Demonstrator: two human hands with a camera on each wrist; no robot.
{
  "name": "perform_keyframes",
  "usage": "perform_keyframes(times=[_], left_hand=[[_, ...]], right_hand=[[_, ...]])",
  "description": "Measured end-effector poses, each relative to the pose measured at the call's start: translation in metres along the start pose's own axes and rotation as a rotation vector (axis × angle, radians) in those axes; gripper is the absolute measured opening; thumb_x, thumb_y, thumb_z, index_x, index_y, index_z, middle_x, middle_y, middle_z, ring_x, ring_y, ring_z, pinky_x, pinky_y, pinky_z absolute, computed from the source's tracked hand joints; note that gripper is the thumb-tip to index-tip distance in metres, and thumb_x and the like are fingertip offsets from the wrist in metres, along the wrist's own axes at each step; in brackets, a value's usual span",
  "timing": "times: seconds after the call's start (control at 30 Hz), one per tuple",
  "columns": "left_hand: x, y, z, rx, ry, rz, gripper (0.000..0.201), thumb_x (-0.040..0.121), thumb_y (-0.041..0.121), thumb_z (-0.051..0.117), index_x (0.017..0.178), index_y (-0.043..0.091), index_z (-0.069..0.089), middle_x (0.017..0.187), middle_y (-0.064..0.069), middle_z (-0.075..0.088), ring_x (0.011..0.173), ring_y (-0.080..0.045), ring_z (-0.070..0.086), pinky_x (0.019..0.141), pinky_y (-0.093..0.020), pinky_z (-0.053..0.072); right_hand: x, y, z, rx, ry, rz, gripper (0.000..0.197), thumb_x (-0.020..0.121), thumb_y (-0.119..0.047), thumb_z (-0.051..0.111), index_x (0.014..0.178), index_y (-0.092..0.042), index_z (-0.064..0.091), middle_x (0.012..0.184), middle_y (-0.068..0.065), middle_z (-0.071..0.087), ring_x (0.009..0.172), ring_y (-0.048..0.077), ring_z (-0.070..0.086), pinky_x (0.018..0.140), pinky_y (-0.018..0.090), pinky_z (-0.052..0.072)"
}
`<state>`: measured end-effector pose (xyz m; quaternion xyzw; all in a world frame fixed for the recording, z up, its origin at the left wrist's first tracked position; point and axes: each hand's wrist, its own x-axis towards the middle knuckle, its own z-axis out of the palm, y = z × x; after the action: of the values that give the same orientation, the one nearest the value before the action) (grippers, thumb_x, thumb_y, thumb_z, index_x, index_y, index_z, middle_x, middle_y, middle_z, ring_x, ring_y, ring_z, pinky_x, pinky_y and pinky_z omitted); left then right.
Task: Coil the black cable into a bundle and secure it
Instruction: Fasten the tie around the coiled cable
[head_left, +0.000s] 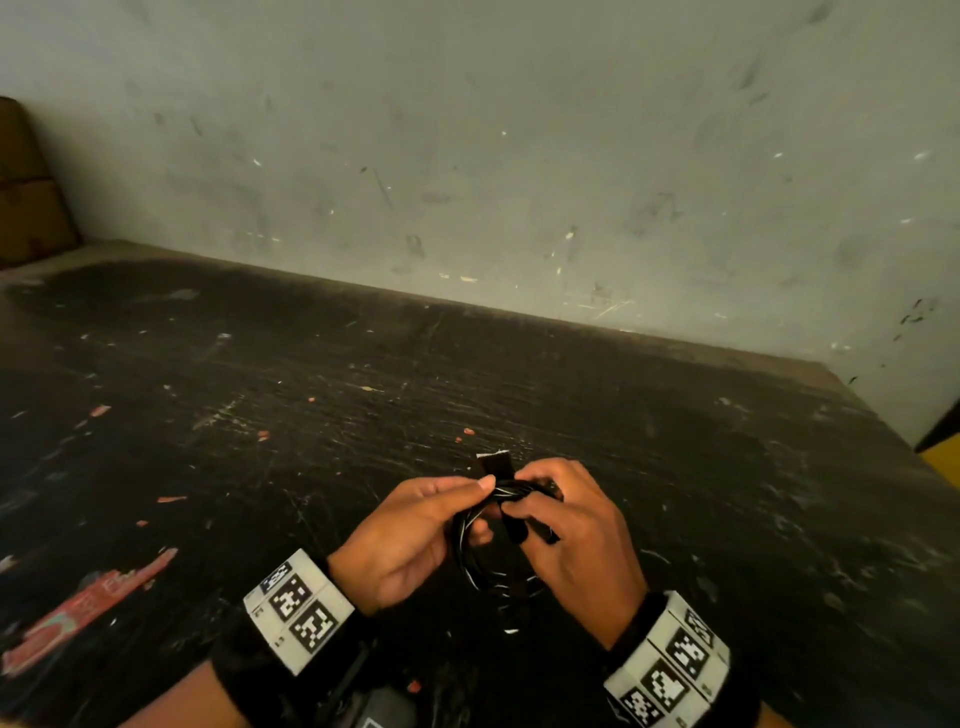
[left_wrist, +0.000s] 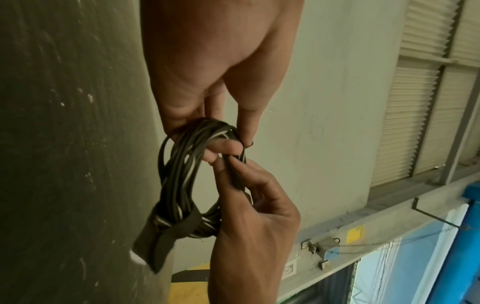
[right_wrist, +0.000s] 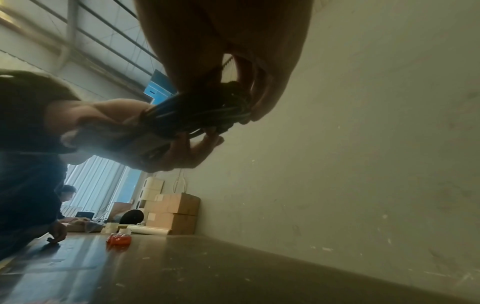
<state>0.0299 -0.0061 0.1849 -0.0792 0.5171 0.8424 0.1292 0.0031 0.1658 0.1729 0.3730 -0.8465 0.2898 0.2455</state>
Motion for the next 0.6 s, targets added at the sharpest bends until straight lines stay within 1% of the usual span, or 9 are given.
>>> perform_keyframes(times=[0.1,0.17,0.27,0.37,0.4,0.47,0.5,0.57,0.6], left_hand=[[0.004,0.008,-0.007,0.015,0.036,0.038,0.023,0.083,0.012,0.063,0.099,-0.004,0.068,0.073,-0.007,0.069,0.055,-0.009,0.059,0.055,-0.02,0.052],[0.006,0.012,-0.012,0.039,0.056,0.054,0.022,0.083,0.009,0.063,0.099,-0.004,0.068,0.075,-0.008,0.069,0.054,-0.008,0.06,0.053,-0.019,0.052],[0.007,0.012,-0.018,0.111,0.064,0.076,0.021,0.081,0.007,0.066,0.099,-0.003,0.069,0.08,-0.009,0.071,0.058,-0.009,0.063,0.056,-0.019,0.053],[0.007,0.008,-0.023,0.196,0.054,0.094,0.019,0.08,0.008,0.067,0.096,-0.001,0.071,0.082,-0.012,0.074,0.064,-0.012,0.067,0.057,-0.019,0.054],[0.007,0.007,-0.025,0.212,0.045,0.096,0.018,0.08,0.007,0.067,0.096,-0.001,0.071,0.081,-0.012,0.074,0.066,-0.012,0.067,0.058,-0.019,0.054],[0.008,0.004,-0.028,0.224,0.022,0.106,0.017,0.08,0.006,0.067,0.094,-0.003,0.071,0.08,-0.013,0.074,0.068,-0.013,0.068,0.057,-0.019,0.054],[0.008,0.003,-0.029,0.225,0.015,0.118,0.018,0.079,0.004,0.067,0.094,-0.005,0.07,0.079,-0.014,0.073,0.067,-0.012,0.067,0.056,-0.018,0.053],[0.007,0.001,-0.03,0.224,0.013,0.133,0.017,0.077,0.001,0.068,0.092,-0.008,0.069,0.076,-0.015,0.071,0.062,-0.009,0.067,0.053,-0.017,0.052],[0.006,0.001,-0.031,0.236,0.005,0.136,0.017,0.076,0.003,0.069,0.09,-0.006,0.07,0.075,-0.014,0.071,0.062,-0.009,0.067,0.054,-0.017,0.051]], right_hand=[[0.005,-0.004,0.002,-0.023,-0.052,0.003,0.022,0.075,-0.015,0.069,0.095,-0.024,0.069,0.11,0.003,0.065,0.103,0.018,0.058,0.082,0.034,0.051],[0.008,-0.006,0.003,-0.052,-0.097,-0.01,0.025,0.077,-0.018,0.066,0.101,-0.024,0.069,0.117,0.003,0.064,0.11,0.019,0.056,0.087,0.035,0.048],[0.012,-0.008,0.001,-0.046,-0.133,-0.047,0.022,0.08,-0.024,0.058,0.099,-0.022,0.069,0.115,0.002,0.064,0.11,0.017,0.053,0.086,0.033,0.046],[0.018,-0.01,0.002,0.041,-0.18,-0.054,0.019,0.082,-0.026,0.06,0.099,-0.025,0.07,0.116,-0.001,0.061,0.111,0.012,0.051,0.089,0.029,0.044],[0.019,-0.01,0.002,0.113,-0.175,-0.02,0.018,0.082,-0.027,0.063,0.098,-0.026,0.07,0.119,-0.001,0.06,0.113,0.01,0.051,0.092,0.026,0.042],[0.022,-0.009,0.004,0.299,-0.112,0.119,0.014,0.079,-0.024,0.07,0.092,-0.027,0.073,0.121,-0.002,0.06,0.114,0.006,0.053,0.094,0.02,0.041],[0.023,-0.008,0.005,0.4,-0.072,0.202,0.011,0.076,-0.021,0.074,0.087,-0.023,0.075,0.117,0.0,0.063,0.109,0.005,0.057,0.092,0.02,0.044],[0.024,-0.008,0.007,0.554,-0.034,0.332,0.006,0.074,-0.012,0.076,0.08,-0.013,0.076,0.097,0.003,0.07,0.09,0.008,0.066,0.081,0.026,0.051],[0.024,-0.008,0.008,0.594,-0.035,0.373,0.004,0.075,-0.009,0.075,0.079,-0.01,0.076,0.089,0.004,0.071,0.083,0.011,0.067,0.076,0.027,0.052]])
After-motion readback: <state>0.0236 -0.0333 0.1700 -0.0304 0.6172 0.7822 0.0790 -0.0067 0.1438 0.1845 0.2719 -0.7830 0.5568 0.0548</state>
